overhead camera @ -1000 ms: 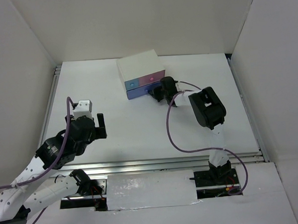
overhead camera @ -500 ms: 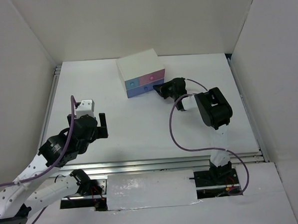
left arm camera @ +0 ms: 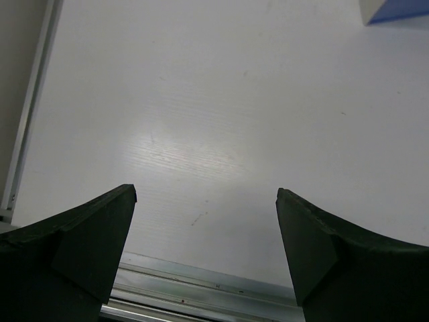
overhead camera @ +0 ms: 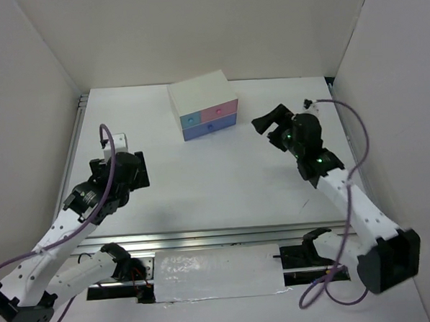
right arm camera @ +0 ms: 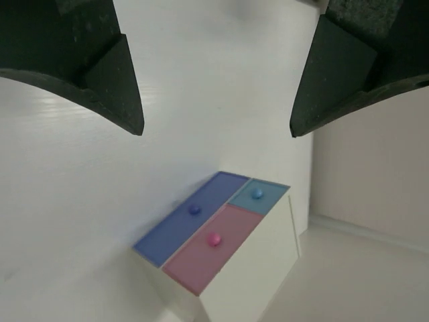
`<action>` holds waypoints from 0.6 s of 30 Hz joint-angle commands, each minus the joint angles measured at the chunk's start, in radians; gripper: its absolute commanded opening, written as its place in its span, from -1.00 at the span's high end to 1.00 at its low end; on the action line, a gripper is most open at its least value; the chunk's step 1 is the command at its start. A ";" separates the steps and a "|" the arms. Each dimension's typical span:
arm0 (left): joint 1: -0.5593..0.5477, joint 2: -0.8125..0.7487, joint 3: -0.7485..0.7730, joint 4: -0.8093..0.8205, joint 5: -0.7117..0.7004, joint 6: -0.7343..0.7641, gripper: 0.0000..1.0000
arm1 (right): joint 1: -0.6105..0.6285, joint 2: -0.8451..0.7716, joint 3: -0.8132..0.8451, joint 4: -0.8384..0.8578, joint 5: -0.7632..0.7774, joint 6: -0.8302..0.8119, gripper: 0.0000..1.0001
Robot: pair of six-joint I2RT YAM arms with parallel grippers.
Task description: Organize the makeup
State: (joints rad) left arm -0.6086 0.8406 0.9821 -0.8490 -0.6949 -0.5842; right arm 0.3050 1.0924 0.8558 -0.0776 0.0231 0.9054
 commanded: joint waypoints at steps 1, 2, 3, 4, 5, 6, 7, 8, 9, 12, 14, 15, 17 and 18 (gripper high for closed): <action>0.095 0.037 0.070 0.002 -0.023 -0.014 -0.99 | 0.011 -0.213 0.095 -0.456 0.181 -0.295 -0.99; 0.104 0.040 0.087 -0.005 -0.034 -0.014 -0.99 | 0.011 -0.308 0.129 -0.578 0.190 -0.309 -0.99; 0.109 0.040 0.128 -0.015 -0.050 -0.017 -0.99 | 0.013 -0.346 0.161 -0.635 0.195 -0.327 -0.99; 0.110 0.037 0.151 -0.045 -0.080 -0.028 -0.99 | 0.013 -0.386 0.234 -0.684 0.207 -0.332 -0.99; 0.113 0.028 0.202 -0.061 -0.089 -0.034 -0.99 | 0.014 -0.452 0.271 -0.771 0.207 -0.335 -0.99; 0.115 0.017 0.225 -0.076 -0.092 -0.035 -0.99 | 0.014 -0.477 0.332 -0.803 0.201 -0.355 -1.00; 0.115 0.008 0.245 -0.108 -0.084 -0.034 -0.99 | 0.013 -0.503 0.360 -0.832 0.181 -0.367 -1.00; 0.113 -0.021 0.277 -0.120 -0.075 -0.031 -0.99 | 0.013 -0.535 0.389 -0.893 0.172 -0.375 -1.00; 0.115 -0.043 0.286 -0.133 -0.072 -0.028 -0.99 | 0.014 -0.549 0.444 -0.927 0.167 -0.390 -1.00; 0.113 -0.142 0.291 -0.191 -0.058 -0.023 -0.99 | 0.014 -0.601 0.509 -1.014 0.146 -0.416 -1.00; 0.113 -0.226 0.267 -0.211 -0.037 -0.016 -0.99 | 0.014 -0.649 0.523 -1.042 0.144 -0.430 -1.00; 0.115 -0.257 0.250 -0.209 -0.023 0.000 -0.99 | 0.014 -0.661 0.529 -1.045 0.143 -0.445 -1.00; 0.115 -0.338 0.202 -0.199 0.003 0.012 -0.99 | 0.013 -0.692 0.534 -1.060 0.138 -0.459 -1.00; 0.113 -0.359 0.191 -0.202 0.017 0.009 -0.99 | 0.014 -0.697 0.548 -1.070 0.141 -0.468 -1.00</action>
State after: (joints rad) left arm -0.4988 0.5247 1.2167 -1.0161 -0.7212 -0.6006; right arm 0.3119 0.4011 1.3792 -1.0420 0.1688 0.4984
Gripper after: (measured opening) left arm 0.994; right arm 0.997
